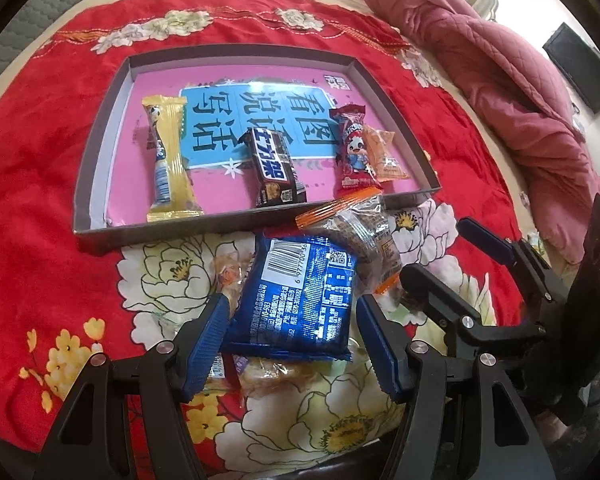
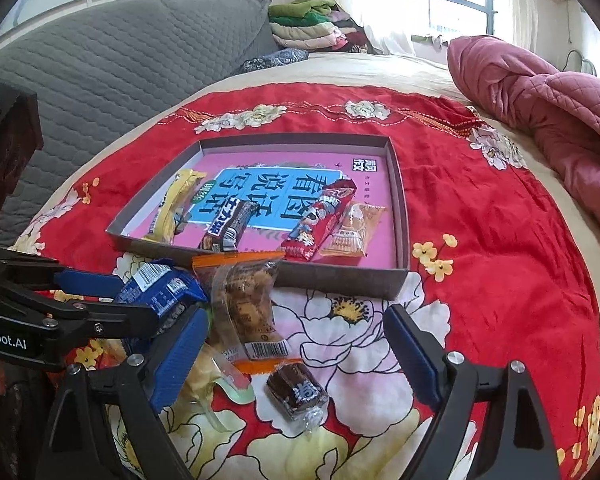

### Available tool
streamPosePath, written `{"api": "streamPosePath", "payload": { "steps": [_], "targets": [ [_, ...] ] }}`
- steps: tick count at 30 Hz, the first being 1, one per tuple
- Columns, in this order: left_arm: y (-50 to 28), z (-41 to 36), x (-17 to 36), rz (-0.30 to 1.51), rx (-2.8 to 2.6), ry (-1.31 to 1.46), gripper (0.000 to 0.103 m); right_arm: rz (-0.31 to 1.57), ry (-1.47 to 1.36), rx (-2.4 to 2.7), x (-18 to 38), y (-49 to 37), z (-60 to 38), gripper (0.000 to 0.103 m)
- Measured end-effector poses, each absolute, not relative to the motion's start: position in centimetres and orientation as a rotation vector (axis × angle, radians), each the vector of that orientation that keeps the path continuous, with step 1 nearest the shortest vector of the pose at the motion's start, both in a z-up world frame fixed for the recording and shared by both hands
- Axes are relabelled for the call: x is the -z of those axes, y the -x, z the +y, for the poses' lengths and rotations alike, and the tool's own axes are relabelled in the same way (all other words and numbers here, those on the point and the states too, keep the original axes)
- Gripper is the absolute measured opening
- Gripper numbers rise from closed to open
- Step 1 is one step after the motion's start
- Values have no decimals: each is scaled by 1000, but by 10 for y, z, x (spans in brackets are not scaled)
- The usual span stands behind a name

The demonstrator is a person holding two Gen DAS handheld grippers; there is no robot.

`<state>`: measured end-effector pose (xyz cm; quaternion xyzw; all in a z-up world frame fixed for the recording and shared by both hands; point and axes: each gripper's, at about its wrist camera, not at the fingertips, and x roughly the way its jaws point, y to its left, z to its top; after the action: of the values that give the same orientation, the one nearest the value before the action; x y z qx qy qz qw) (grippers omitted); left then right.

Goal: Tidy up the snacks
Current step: 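Grasp the blue biscuit packet with the left gripper while the right grasps the clear cookie bag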

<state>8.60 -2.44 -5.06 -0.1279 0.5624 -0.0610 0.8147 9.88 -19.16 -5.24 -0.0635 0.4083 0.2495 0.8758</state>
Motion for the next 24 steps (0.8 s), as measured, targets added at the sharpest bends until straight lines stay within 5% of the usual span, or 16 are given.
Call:
{"api": "streamPosePath", "payload": {
  "steps": [24],
  "targets": [
    [-96,-8,75,1248,135,411,72,902,88,-549,68,-111,-196,89]
  ]
}}
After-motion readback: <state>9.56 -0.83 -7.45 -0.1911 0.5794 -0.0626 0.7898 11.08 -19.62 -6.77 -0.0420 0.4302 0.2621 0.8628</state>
